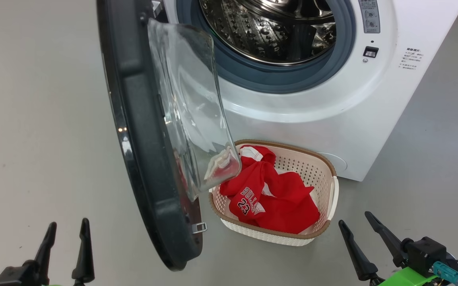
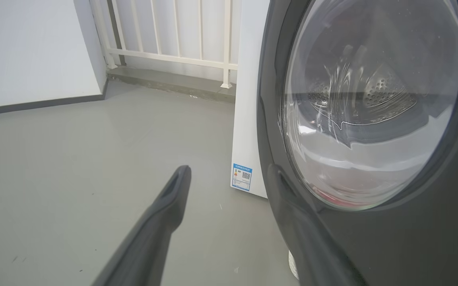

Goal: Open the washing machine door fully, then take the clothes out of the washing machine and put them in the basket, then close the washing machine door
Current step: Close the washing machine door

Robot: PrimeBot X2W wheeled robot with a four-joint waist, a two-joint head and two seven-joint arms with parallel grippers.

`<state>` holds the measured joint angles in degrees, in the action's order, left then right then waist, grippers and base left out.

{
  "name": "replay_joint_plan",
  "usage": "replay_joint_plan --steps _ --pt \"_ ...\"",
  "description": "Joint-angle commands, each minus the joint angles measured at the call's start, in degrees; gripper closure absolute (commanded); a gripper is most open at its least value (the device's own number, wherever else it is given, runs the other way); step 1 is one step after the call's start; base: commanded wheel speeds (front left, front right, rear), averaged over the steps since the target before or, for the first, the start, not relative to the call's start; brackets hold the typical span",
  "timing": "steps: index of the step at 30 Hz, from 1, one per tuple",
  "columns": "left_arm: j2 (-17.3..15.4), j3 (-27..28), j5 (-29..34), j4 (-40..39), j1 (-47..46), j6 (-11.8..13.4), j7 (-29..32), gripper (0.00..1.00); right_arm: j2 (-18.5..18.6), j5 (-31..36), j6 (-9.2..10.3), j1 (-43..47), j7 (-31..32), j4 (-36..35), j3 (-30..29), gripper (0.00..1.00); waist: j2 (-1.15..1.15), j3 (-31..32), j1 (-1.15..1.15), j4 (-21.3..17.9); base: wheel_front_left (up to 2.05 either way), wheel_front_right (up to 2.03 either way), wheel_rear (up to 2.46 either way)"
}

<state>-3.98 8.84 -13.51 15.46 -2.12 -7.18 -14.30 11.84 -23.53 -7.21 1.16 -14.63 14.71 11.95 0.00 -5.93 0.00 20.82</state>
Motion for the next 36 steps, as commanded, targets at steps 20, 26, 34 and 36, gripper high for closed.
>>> replay_joint_plan --steps 20,26,34,36 --pt "-0.3 2.5 1.3 -1.5 -1.0 -0.3 -0.7 0.0 0.3 0.6 -0.28 0.1 -0.4 -1.2 0.7 0.0 0.0 0.0 0.0 0.2 0.0 0.0 0.0" --pt "-0.3 2.5 0.2 -2.0 -1.6 -0.3 -0.7 0.05 0.3 0.6 -0.28 -0.1 -0.4 -1.2 0.7 0.0 0.0 -0.2 0.0 0.3 0.0 0.0 0.0" --pt "-2.0 2.9 -6.1 -5.9 -3.1 -0.3 -0.7 1.0 0.1 0.6 -0.28 0.1 -0.4 -1.2 0.6 0.0 0.0 -0.3 0.0 0.7 0.0 0.0 0.0" --pt "-3.2 2.7 -7.4 -6.5 -3.6 -0.3 -0.7 1.0 0.1 0.7 -0.28 0.0 -0.4 -1.3 0.6 0.0 0.0 -0.4 0.0 0.8 0.0 0.0 0.0"
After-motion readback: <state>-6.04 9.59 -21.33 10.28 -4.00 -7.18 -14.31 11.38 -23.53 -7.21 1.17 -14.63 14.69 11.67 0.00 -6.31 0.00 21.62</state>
